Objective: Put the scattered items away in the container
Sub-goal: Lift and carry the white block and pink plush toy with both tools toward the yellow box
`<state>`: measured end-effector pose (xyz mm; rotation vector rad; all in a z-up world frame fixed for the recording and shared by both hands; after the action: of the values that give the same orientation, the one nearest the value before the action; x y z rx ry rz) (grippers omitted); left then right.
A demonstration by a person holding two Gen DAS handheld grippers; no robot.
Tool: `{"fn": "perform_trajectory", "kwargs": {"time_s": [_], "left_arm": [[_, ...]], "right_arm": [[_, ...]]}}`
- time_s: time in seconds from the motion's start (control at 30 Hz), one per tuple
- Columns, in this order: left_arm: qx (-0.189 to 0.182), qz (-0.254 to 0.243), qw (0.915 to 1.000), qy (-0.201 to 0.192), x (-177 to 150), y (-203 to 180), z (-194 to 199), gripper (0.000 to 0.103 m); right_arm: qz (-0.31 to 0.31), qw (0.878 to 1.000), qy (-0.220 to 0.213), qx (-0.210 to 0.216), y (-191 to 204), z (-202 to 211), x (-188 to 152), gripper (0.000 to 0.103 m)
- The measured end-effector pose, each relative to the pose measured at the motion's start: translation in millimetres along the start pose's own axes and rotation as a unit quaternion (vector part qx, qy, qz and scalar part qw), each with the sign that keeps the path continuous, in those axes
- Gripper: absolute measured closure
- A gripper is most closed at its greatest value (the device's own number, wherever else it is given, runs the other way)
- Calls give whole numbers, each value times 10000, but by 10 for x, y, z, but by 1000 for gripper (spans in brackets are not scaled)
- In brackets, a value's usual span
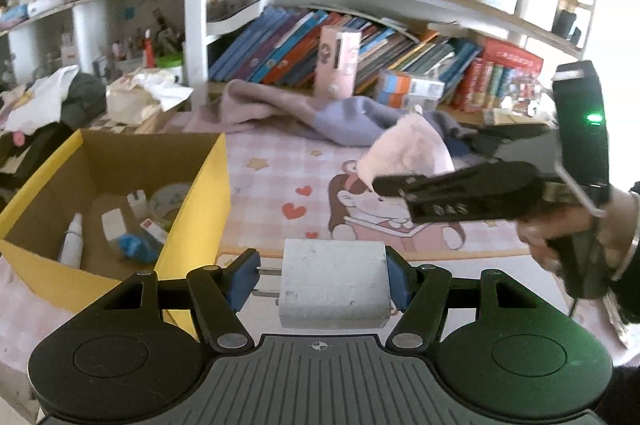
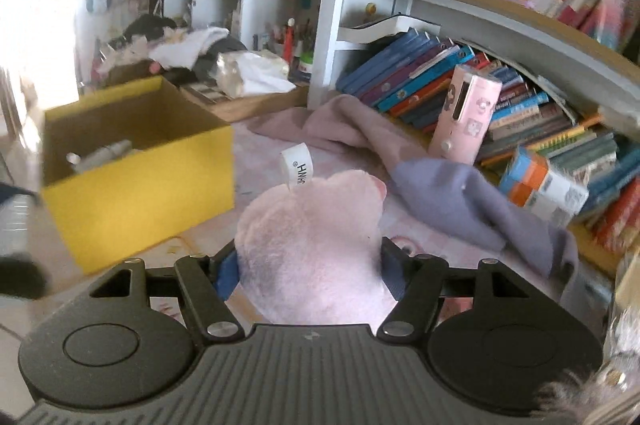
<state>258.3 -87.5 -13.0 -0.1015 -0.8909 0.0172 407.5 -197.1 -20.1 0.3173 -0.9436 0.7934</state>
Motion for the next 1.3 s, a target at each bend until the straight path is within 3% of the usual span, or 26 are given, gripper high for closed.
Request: {"fn": "perform_trajectory", "kwargs": {"time_s": [0.13, 0.33, 0.5, 0.63, 0.97, 1.3], "left_arm": [[-283, -50, 9996, -6, -44, 16, 102, 38], [-694, -21, 9976, -12, -131, 103, 184, 38], [-967, -206, 9950, -113, -169, 215, 327, 38], [-1148, -272, 9929, -141, -276, 356, 461, 38], [-1254, -319, 9916, -64, -630, 910, 900, 38], [-1350, -350, 9902, 106, -932, 1397, 1253, 38]], "right_arm": [[-195, 9997, 128, 53, 175, 335, -86, 37], [-699, 9969, 262, -257, 430, 712, -236, 37], [-1273, 9905, 351, -379, 657, 857, -313, 37], [-1371, 9886, 402, -486, 952, 903, -329, 37], [-1441, 9844, 654, -772, 1770, 972, -357, 37], [-1539, 9823, 749, -761, 2611, 998, -387, 37]]}}
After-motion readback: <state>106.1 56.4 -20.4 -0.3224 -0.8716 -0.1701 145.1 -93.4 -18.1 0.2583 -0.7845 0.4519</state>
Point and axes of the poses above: each gripper's, at about its wrist camera, not at the fingertips, and z roughly against the way its jaws point, y to its left, x to its top, the point moved 7 cm from there along -z, roughly the way its jaws point
